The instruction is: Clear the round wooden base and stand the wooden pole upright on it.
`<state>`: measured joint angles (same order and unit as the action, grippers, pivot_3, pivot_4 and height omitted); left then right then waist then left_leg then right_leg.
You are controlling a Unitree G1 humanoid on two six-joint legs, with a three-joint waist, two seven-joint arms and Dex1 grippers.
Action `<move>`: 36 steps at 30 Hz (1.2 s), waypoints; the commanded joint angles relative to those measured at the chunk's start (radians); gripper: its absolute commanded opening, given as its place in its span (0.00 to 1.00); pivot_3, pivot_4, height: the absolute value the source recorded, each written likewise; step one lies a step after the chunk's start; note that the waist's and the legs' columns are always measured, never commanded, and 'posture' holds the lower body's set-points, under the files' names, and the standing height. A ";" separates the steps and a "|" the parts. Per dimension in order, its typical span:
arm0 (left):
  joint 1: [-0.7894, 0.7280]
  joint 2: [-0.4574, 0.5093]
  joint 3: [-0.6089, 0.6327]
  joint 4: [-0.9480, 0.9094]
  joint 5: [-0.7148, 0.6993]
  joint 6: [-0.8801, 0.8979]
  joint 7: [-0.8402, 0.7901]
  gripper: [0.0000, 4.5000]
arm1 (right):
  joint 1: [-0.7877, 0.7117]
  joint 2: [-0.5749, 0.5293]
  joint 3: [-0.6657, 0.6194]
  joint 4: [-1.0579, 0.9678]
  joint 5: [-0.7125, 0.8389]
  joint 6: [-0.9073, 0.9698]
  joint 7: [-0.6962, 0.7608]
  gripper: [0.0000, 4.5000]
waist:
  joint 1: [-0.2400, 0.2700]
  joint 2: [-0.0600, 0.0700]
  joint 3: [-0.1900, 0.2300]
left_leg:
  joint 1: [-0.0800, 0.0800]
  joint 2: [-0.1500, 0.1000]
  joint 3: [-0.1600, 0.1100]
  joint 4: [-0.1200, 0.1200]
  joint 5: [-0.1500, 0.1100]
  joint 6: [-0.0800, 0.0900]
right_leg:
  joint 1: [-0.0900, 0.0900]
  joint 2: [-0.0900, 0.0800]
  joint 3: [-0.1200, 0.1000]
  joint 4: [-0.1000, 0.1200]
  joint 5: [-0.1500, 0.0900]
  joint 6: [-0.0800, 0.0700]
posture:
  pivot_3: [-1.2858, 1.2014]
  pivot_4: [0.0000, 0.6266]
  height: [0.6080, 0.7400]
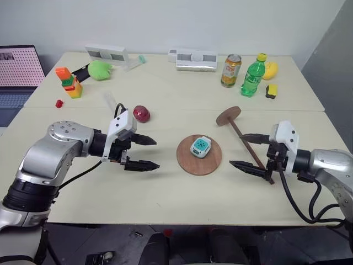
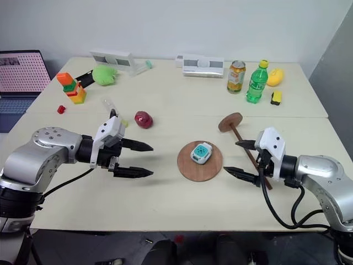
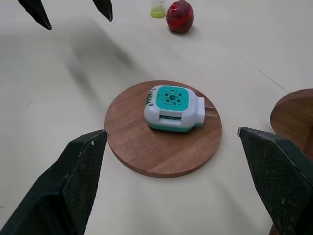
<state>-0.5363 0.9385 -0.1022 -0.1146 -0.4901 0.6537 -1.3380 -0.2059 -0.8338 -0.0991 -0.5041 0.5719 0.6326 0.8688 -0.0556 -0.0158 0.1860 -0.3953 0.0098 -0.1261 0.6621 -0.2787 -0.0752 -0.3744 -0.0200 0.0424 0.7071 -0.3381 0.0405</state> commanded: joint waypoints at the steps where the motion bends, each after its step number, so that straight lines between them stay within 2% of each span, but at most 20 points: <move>1: -0.044 -0.008 0.038 -0.016 -0.038 0.018 -0.007 1.00 | -0.024 -0.007 -0.036 -0.011 0.006 -0.018 -0.001 0.99 | 0.000 0.000 0.000 | 0.000 0.000 0.000 0.000 0.000 0.000 | 0.000 0.000 0.000 0.000 0.000 0.000 | 0.52 0.24 1.00; 6: -0.056 -0.006 0.017 -0.004 -0.003 0.001 0.006 1.00 | -0.039 -0.009 -0.031 -0.006 0.005 -0.019 0.004 0.99 | 0.000 0.000 0.000 | 0.000 0.000 0.000 0.000 0.000 0.000 | 0.000 0.000 0.000 0.000 0.000 0.000 | 0.52 0.24 1.00; 11: -0.014 -0.093 0.095 -0.022 -0.032 -0.103 0.063 1.00 | -0.035 -0.011 -0.033 -0.009 0.006 -0.017 0.005 0.99 | 0.000 0.000 0.000 | 0.000 0.000 0.000 0.000 0.000 0.000 | 0.000 0.000 0.000 0.000 0.000 0.000 | 0.52 0.24 1.00; 19: -0.011 -0.038 0.052 0.003 -0.003 -0.080 -0.004 1.00 | -0.030 -0.013 -0.039 -0.022 0.018 -0.004 0.003 0.99 | 0.000 0.000 0.000 | 0.000 0.000 0.000 0.000 0.000 0.000 | 0.000 0.000 0.000 0.000 0.000 0.000 | 0.52 0.24 1.00; 31: -0.003 -0.034 0.022 -0.018 0.020 -0.104 -0.034 1.00 | -0.073 -0.009 -0.004 0.001 -0.004 0.007 -0.004 0.99 | -0.001 0.000 0.000 | 0.000 0.000 0.000 0.000 0.000 0.000 | 0.000 0.000 0.000 0.000 0.000 0.000 | 0.52 0.24 1.00; 36: -0.015 -0.063 -0.022 -0.015 0.058 -0.157 -0.045 1.00 | -0.189 0.074 0.198 0.081 -0.142 -0.009 -0.054 0.99 | -0.004 0.000 0.000 | 0.001 0.000 0.001 0.000 0.000 0.000 | 0.000 0.000 0.001 0.001 0.000 0.000 | 0.52 0.24 1.00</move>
<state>-0.5346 0.8792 -0.1159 -0.1093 -0.4442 0.5256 -1.3673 -0.3447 -0.7935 0.0295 -0.4440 0.4845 0.6424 0.8341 -0.0596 -0.0158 0.1860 -0.3937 0.0098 -0.1253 0.6623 -0.2786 -0.0753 -0.3744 -0.0199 0.0434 0.7087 -0.3381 0.0405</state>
